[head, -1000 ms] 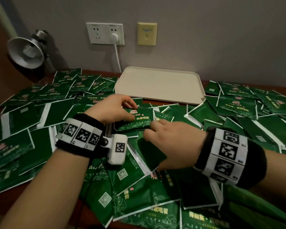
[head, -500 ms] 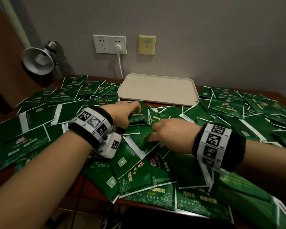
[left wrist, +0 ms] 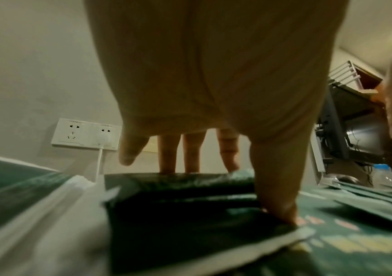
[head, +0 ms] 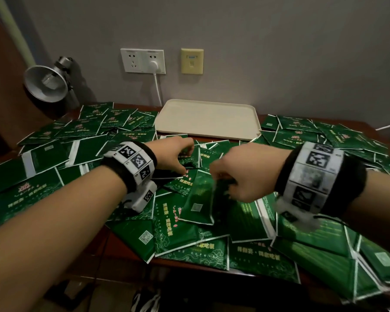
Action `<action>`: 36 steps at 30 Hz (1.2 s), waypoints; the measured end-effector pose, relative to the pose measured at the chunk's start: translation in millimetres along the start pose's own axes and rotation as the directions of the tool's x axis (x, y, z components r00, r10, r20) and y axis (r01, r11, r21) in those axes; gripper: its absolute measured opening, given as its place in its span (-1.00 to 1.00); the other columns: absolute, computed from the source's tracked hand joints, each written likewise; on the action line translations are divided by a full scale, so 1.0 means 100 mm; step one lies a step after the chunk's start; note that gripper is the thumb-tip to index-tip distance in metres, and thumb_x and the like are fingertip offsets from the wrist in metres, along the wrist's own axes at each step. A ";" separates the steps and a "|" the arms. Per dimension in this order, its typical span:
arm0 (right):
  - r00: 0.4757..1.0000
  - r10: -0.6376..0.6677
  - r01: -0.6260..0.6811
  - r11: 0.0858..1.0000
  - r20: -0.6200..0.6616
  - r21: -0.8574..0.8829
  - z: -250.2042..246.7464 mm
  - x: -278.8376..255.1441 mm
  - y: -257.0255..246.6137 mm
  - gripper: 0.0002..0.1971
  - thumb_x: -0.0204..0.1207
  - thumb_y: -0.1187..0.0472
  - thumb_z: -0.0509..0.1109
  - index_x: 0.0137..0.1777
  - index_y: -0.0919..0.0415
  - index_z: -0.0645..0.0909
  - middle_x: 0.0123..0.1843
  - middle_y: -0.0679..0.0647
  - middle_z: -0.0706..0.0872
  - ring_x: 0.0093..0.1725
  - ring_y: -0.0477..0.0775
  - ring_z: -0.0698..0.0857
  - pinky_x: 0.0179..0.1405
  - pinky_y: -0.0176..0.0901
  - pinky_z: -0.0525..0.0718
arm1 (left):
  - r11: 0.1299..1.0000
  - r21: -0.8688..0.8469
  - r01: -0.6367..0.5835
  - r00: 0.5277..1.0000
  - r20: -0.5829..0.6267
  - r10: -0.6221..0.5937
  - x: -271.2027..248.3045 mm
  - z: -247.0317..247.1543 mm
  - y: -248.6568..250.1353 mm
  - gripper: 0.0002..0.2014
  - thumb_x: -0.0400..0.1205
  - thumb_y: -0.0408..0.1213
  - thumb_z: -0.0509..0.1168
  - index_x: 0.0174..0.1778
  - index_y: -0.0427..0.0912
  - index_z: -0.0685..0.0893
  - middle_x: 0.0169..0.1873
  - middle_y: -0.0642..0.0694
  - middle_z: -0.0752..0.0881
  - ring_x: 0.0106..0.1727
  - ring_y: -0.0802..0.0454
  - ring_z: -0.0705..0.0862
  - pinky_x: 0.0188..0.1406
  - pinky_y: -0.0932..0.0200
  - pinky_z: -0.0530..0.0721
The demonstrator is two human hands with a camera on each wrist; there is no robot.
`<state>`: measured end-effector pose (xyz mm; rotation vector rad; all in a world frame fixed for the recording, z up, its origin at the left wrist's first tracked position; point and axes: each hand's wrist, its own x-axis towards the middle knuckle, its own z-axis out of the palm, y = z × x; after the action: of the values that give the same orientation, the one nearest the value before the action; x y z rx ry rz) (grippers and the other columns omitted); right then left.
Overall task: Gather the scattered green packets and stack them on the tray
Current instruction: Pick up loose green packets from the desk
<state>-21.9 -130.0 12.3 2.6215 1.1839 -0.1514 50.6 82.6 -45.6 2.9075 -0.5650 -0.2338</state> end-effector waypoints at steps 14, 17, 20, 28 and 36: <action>0.995 -0.047 0.047 0.999 0.092 0.003 0.29 0.42 0.01 -0.59 0.36 -0.26 0.49 0.06 -0.06 0.52 0.02 -0.08 0.59 0.02 0.03 0.60 -0.12 -0.09 0.63 | 0.998 0.056 -0.003 0.997 0.074 -0.001 0.04 0.05 -0.06 -0.58 0.31 -0.07 0.61 -0.23 -0.02 0.45 0.02 -0.08 0.52 0.03 -0.09 0.52 0.12 -0.11 0.59; 0.982 0.004 -0.015 0.998 0.187 0.061 0.37 0.42 -0.05 -0.29 0.26 -0.25 0.59 0.32 -0.01 0.41 0.11 -0.02 0.59 0.04 0.06 0.62 -0.03 -0.05 0.66 | 0.998 0.070 -0.002 0.999 0.047 -0.001 0.03 0.06 -0.07 -0.58 0.31 -0.11 0.60 -0.28 0.02 0.41 0.01 -0.10 0.51 0.00 -0.07 0.50 0.06 -0.04 0.58; 0.982 0.059 -0.081 0.990 0.180 0.118 0.42 0.46 -0.11 -0.17 0.29 -0.19 0.60 0.47 0.02 0.29 -0.02 0.00 0.64 -0.03 0.11 0.65 -0.04 0.00 0.70 | 0.996 0.093 -0.011 1.000 0.019 0.009 0.03 0.07 -0.06 -0.58 0.30 -0.06 0.60 -0.23 -0.01 0.44 -0.02 -0.08 0.50 -0.01 -0.04 0.47 0.02 0.00 0.57; 0.940 0.342 -0.313 0.860 0.000 0.403 0.25 0.37 -0.01 -0.42 0.53 0.30 0.37 0.49 0.09 0.21 -0.10 0.09 0.66 -0.17 0.11 0.70 -0.30 -0.03 0.71 | 0.996 0.089 -0.006 0.998 0.070 -0.001 -0.07 0.09 -0.05 -0.65 0.38 0.19 0.48 -0.23 0.10 0.50 0.08 -0.02 0.48 0.14 -0.04 0.46 0.18 -0.09 0.58; 0.870 0.451 -0.488 0.742 0.196 0.459 0.31 0.26 0.06 -0.58 0.60 0.25 0.28 0.46 0.14 0.44 0.03 0.07 0.59 -0.32 0.05 0.74 -0.48 -0.17 0.75 | 0.999 -0.005 -0.037 0.995 -0.096 0.036 -0.12 0.08 -0.09 -0.70 0.47 -0.12 0.46 -0.23 -0.07 0.41 -0.23 -0.03 0.52 -0.19 -0.08 0.50 -0.31 0.11 0.44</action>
<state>0.5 -123.3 -21.4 3.2347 0.4467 -0.5063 41.2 93.9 -53.6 2.8799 -0.5998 -0.0902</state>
